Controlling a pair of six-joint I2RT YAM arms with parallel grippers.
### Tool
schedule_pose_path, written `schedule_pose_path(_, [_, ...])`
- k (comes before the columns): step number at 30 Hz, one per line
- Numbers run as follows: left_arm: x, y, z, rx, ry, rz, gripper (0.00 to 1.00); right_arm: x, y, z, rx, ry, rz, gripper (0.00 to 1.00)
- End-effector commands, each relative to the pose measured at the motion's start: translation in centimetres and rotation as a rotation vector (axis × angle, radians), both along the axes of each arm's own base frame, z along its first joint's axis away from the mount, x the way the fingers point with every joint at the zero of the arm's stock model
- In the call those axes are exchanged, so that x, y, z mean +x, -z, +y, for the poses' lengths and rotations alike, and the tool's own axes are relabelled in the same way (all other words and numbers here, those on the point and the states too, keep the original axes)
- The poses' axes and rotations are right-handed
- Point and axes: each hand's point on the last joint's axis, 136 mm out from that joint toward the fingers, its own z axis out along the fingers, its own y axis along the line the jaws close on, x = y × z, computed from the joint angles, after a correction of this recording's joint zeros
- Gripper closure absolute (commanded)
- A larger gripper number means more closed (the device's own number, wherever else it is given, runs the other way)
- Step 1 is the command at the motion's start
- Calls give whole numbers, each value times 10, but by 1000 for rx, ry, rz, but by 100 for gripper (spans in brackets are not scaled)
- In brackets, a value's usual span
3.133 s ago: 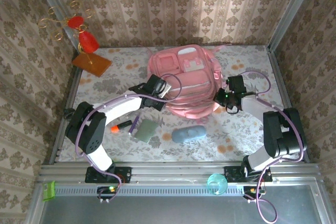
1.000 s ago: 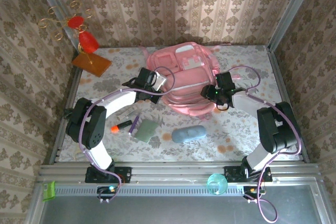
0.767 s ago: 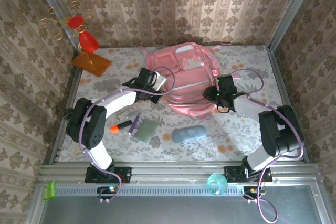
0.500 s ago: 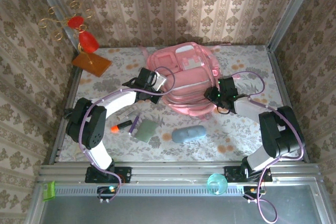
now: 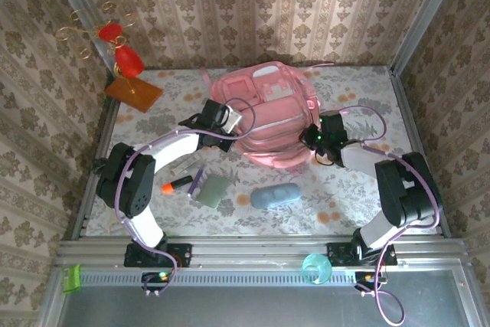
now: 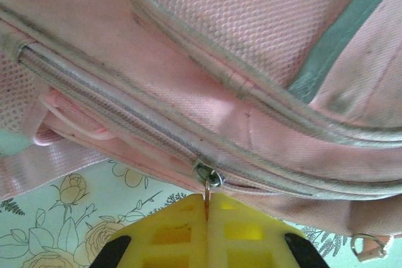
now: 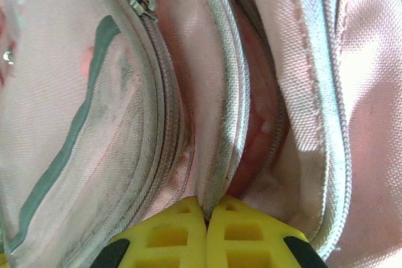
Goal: Pack the student bag
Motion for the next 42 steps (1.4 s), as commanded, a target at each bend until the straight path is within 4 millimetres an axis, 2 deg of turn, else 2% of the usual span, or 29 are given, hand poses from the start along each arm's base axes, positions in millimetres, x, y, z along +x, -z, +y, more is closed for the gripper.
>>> schedule_pose_path(1, [1, 6, 19, 95, -24, -4, 100, -13, -2, -28, -71, 16, 16, 100])
schedule_pose_path(6, [10, 5, 24, 107, -44, -18, 100, -16, -8, -41, -68, -21, 20, 100])
schedule_pose_path(14, [35, 5, 36, 98, -81, -24, 100, -4, -12, -45, -2, -76, 19, 100])
schedule_pose_path(17, [42, 6, 36, 76, -80, -16, 100, 0, -10, -48, 16, -88, 27, 100])
schedule_pose_path(20, [53, 8, 46, 63, -103, -6, 100, 3, -9, -49, 25, -98, 33, 100])
schedule_pose_path(24, [60, 12, 48, 56, -109, 9, 100, 5, -11, -49, 30, -106, 30, 100])
schedule_pose_path(29, [63, 8, 46, 33, -113, 1, 100, 6, -19, -44, 68, -114, 4, 100])
schedule_pose_path(38, [80, 14, 65, 59, -227, 34, 100, 3, -28, -45, 58, -111, -15, 100])
schedule_pose_path(42, [80, 10, 59, 5, -215, 40, 100, 4, -31, -43, 70, -115, -23, 100])
